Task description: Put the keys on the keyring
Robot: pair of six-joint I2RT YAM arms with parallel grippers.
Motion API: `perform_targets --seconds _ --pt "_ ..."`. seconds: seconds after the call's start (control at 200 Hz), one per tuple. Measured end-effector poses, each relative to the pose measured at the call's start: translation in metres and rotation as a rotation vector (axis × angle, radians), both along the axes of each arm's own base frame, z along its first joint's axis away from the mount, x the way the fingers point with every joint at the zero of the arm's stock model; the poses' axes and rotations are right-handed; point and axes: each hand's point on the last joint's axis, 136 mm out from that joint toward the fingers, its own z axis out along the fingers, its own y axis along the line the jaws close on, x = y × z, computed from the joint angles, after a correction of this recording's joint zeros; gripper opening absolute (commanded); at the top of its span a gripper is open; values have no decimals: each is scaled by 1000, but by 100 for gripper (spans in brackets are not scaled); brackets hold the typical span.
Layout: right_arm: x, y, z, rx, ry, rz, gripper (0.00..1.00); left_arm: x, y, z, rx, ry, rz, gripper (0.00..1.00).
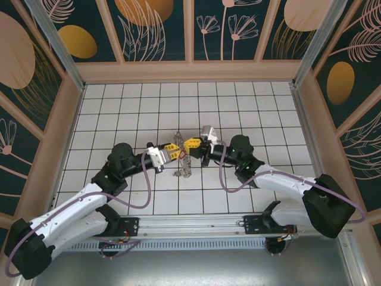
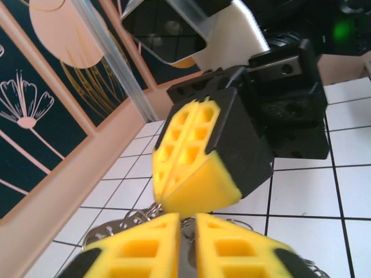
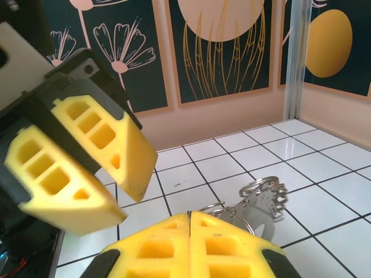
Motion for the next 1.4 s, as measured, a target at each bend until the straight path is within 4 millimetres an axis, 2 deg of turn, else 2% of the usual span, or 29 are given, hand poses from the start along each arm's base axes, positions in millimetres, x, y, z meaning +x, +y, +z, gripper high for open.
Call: perform_targets --seconds 0.24,0.395,0.636,0.931,1.076,1.161,1.251,1.396 --pt "-5 -3 8 10 -32 17 0 14 4 -11 -25 137 47 16" --pt "-8 -4 12 13 -49 22 0 11 -1 -17 -33 196 10 28" --pt "-12 -4 10 0 -65 46 0 2 -12 -23 -38 251 -81 33" --pt "-18 -3 1 -36 -71 86 0 5 -15 -9 -60 222 -88 31" --pt "-19 -2 0 -44 -79 92 0 1 -17 -8 -48 207 -115 20" --pt "-19 -3 0 -45 -78 92 0 0 -18 -8 -35 198 -129 21" --pt "-19 -2 -1 -47 -77 95 0 -1 -18 -9 -27 188 -134 30" --pt "-20 -2 -3 -54 -76 97 0 -1 -17 -12 -13 183 -132 29"
